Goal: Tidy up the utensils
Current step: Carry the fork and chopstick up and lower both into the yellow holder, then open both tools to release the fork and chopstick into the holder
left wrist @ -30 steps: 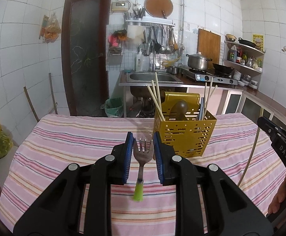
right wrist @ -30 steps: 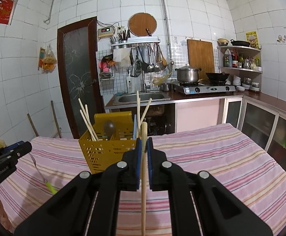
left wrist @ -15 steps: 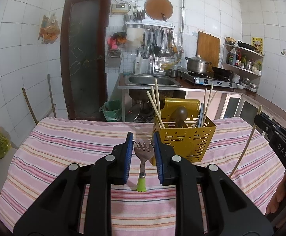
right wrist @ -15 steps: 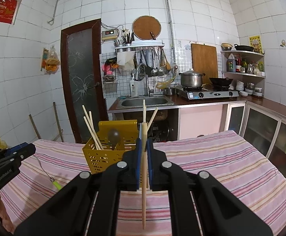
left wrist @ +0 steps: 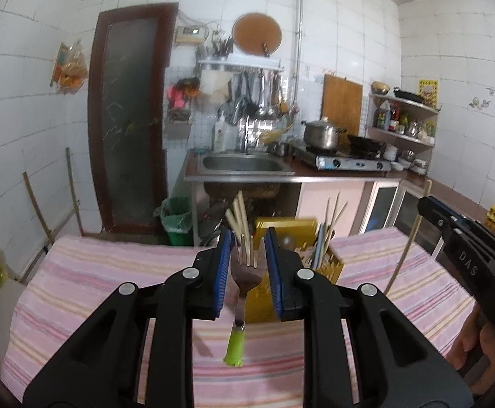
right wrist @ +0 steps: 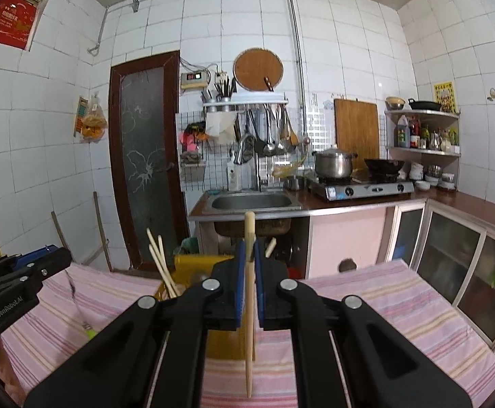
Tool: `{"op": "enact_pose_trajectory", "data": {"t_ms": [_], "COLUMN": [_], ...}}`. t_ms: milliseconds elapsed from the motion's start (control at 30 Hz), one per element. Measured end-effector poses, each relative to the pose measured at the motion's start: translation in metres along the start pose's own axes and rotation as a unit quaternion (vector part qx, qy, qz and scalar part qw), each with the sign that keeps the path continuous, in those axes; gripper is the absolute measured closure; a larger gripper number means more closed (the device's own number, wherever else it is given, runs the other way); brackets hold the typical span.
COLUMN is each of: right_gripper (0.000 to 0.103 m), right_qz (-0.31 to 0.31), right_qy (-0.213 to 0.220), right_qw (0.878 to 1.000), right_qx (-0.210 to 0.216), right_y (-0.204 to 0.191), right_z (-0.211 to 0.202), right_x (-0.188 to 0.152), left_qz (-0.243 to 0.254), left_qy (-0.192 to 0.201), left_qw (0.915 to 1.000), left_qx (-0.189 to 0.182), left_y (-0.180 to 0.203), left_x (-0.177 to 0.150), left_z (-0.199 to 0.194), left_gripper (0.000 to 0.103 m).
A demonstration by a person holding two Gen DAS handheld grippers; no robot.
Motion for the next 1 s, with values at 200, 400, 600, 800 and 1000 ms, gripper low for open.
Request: {"op": "enact_pose_trajectory", "data": {"t_ms": [200, 400, 600, 800, 1000], "right_gripper": [0.097, 0.097, 0.097, 0.097, 0.097], "right_qz": [-0.012, 0.007, 0.002, 0.016, 0.012], "right_qy": [0.034, 0.045, 0.043, 0.005, -0.044], "right_qw": [0.999, 0.999, 0.999, 1.0, 0.999], "right_qx": [0.003, 0.013, 0.013, 0.016, 0.022], "right_y": [-0.007, -0.009, -0.009, 0.002, 0.004], "right_z": [0.01, 0.044, 0.086, 0.13, 0.151], "right_x": [0.042, 0.072, 0.069, 0.035, -0.002], "left_qz": [-0.002, -0.016, -0.039, -0.035, -0.037], "left_qy": [0.038, 0.057, 0.042, 0.006, -0.031], "left_qw": [0.9992, 0.9982, 0.9981, 0.9992, 0.9988], "left_qx": [-0.007, -0.008, -0.021, -0.019, -0.001], "left_y": [0.013, 0.017, 0.011, 0.01, 0.0], "left_x": [0.045, 0.076, 0.077, 0.045, 0.015], "left_z": [0.012, 0.046, 0.101, 0.149, 0.167], "left_gripper": [0.083, 0.083, 0.083, 0.089, 0.089]}}
Point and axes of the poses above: each gripper's, at about its wrist camera, not at the fingertips, and z roughly the way its jaws point, y to its right, x to its top, the point moved 1 cm from there along z, roughly the way its jaws point, and after that the axes turned 1 degree about z, right-handed, at the moved point
